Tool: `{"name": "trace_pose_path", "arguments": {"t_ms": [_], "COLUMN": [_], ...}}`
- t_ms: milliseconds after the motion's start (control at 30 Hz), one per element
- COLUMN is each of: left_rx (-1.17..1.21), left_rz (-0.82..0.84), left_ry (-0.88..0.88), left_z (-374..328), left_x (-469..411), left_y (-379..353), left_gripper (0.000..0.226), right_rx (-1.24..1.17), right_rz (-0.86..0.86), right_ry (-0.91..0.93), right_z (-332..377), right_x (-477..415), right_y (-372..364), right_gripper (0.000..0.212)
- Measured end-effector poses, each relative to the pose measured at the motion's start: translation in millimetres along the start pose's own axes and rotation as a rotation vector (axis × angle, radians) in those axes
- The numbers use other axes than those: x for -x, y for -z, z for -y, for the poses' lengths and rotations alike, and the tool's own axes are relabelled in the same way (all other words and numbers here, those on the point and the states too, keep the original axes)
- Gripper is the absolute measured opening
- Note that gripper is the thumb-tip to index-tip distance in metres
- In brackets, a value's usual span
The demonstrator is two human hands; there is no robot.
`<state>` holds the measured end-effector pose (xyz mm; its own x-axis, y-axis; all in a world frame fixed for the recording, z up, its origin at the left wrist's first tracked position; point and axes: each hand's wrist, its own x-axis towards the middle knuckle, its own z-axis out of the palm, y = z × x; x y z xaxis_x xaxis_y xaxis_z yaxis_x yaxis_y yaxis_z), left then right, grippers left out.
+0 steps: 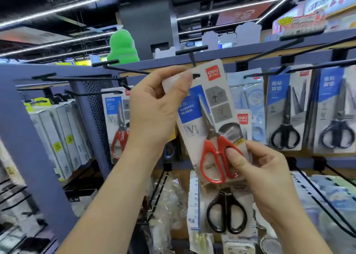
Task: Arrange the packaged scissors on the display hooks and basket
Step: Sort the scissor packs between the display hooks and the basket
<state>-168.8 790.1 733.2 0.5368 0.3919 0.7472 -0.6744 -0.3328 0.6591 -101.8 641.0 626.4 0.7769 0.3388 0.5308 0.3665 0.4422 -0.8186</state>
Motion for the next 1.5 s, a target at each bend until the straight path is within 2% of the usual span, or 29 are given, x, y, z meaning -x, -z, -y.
{"name": "trace_pose_path", "arguments": {"t_ms": [67, 200, 267, 333, 400, 467, 567, 667, 767, 867, 1000, 1067, 1100, 1167, 1233, 1367, 1433, 1500], "left_rx": [-0.021, -0.006, -0.040, -0.055, -0.071, -0.151, -0.286, -0.481, -0.552, -0.647, -0.828, -0.834, -0.752, -0.392, -0.115, -0.072, -0.088, -0.089], "left_rz": [-0.048, 0.026, 0.039, 0.068, 0.102, 0.083, -0.031, -0.059, -0.046, -0.067, -0.078, -0.097, -0.072, 0.078, 0.192, 0.135, 0.075, 0.025], "left_ry": [0.058, 0.279, 0.311, 0.338, 0.369, 0.334, 0.270, 0.194, 0.127, 0.056, -0.020, -0.082, -0.064, 0.118, 0.300, 0.343, 0.321, 0.290], "left_z": [3.5, 17.3, 26.9, 36.7, 51.1, 63.5, 83.3, 104.7, 121.7, 127.2, 117.2, 106.3, 97.7, 71.3, 48.6, 33.2, 32.8, 29.7], "left_x": [-11.7, -27.2, -31.5, -26.8, -9.1, 10.2, 6.0, -12.2, -16.0, -14.6, -3.7, 5.8, 10.6, 18.7, 21.2, 16.8, 15.6, 13.3], "left_y": [-0.4, 0.1, -0.9, -0.7, 3.4, 6.4, 8.5, 9.0, 5.6, 1.7, 1.2, 1.2, -1.3, -12.5, -24.6, -32.7, -29.4, -25.5], "left_gripper": [0.003, 0.004, 0.003, 0.025, 0.064, 0.081, 0.066, 0.061, 0.060, 0.059, 0.054, 0.042, 0.033, 0.020, 0.024, 0.010, 0.012, 0.012], "right_rx": [0.033, 0.077, 0.063, 0.055, 0.074, 0.166, 0.273, 0.282, 0.285, 0.125, -0.121, -0.167, -0.171, -0.177, -0.173, -0.157, -0.136, -0.025], "right_rz": [-0.008, -0.036, -0.070, -0.109, -0.121, -0.154, -0.321, -0.473, -0.509, -0.511, -0.418, -0.326, -0.272, -0.172, -0.094, -0.001, 0.048, 0.172], "right_ry": [0.002, -0.035, -0.055, -0.086, -0.123, -0.123, -0.070, 0.004, 0.050, 0.010, -0.089, -0.123, -0.136, -0.150, -0.153, -0.148, -0.151, -0.174], "right_z": [-1.2, -10.0, -11.2, -10.3, -8.0, -10.2, -14.1, -10.2, -5.5, -2.0, 0.7, 0.6, -0.2, -2.4, -3.8, -4.1, -3.5, -0.4], "right_x": [1.9, 6.3, 3.5, -4.1, -12.8, -18.6, -18.7, -11.5, -9.4, -7.6, -4.4, -5.3, -5.7, -5.8, -5.3, -3.7, -1.7, 3.0], "right_y": [-5.6, -9.5, -12.4, -17.1, -19.8, -13.6, 8.0, 33.5, 46.0, 50.6, 50.9, 46.9, 44.5, 39.3, 32.9, 21.0, 20.9, 28.8], "right_gripper": [0.017, 0.033, 0.034, 0.023, 0.016, 0.018, 0.015, 0.032, 0.043, 0.061, 0.062, 0.050, 0.043, 0.034, 0.032, 0.036, 0.030, 0.032]}}
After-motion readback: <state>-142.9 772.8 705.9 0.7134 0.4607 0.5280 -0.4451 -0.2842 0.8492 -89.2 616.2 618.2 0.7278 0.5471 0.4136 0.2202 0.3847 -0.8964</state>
